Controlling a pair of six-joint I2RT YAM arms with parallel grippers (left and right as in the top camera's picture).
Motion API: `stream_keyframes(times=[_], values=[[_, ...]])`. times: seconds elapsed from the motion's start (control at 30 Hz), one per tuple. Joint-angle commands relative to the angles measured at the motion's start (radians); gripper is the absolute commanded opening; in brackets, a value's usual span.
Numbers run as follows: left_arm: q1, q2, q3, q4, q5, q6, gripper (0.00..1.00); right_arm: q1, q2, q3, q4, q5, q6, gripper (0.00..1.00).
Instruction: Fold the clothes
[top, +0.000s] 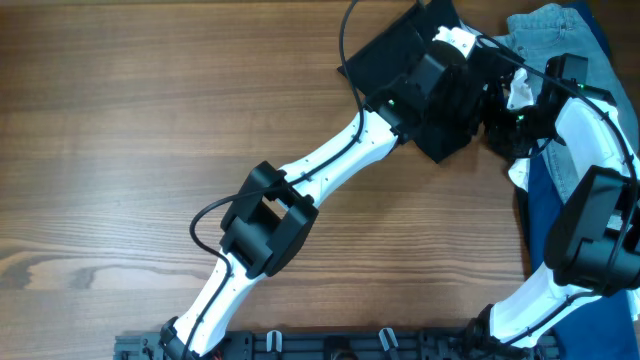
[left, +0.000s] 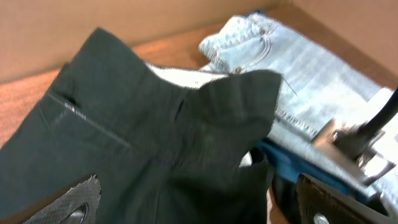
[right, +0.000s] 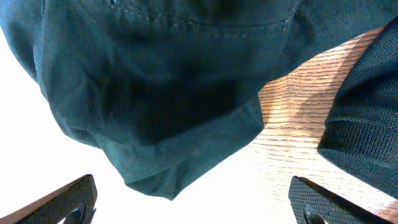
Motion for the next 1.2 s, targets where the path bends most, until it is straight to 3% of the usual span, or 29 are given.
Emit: stream_keyframes(times=[0.0, 0.1, 0.2, 0.43, 0.6, 0.73, 0.87, 1.17], values=[[0.023, -0.01, 0.019, 0.007, -0.109, -0.071, 1.0, 0.004, -0.025, 0.022, -0.005, -0.023, -0.017, 1.0], [0.075, -0.01, 0.019, -0.187, -0.097, -0.355, 1.0, 0.004, -0.025, 0.022, -0.008, -0.023, -0.018, 1.0], [0.141, -0.01, 0.018, -0.3, 0.012, -0.503, 1.0, 0.005, -0.025, 0.022, -0.006, -0.023, -0.021, 1.0], [0.249, -0.01, 0.018, -0.213, 0.359, -0.72, 1.0, 0.005, -0.025, 0.022, 0.0, -0.023, -0.021, 1.0], [0.247, -0.01, 0.018, -0.157, 0.632, -0.988, 1.0, 0.004, -0.025, 0.022, -0.003, -0.023, -0.029, 1.0], [0.257, -0.01, 0.018, -0.291, 0.645, -0.993, 1.0, 0.003, -0.025, 0.022, -0.004, -0.023, -0.027, 1.0], [0.264, -0.01, 0.018, -0.444, 0.637, -0.907, 1.0, 0.003, -0.025, 0.022, 0.001, -0.023, -0.016, 1.0], [0.244, 0.0, -0.101, -0.423, 0.616, -0.893, 1.0, -0.042, -0.025, 0.022, 0.039, -0.096, 0.164, 1.0]])
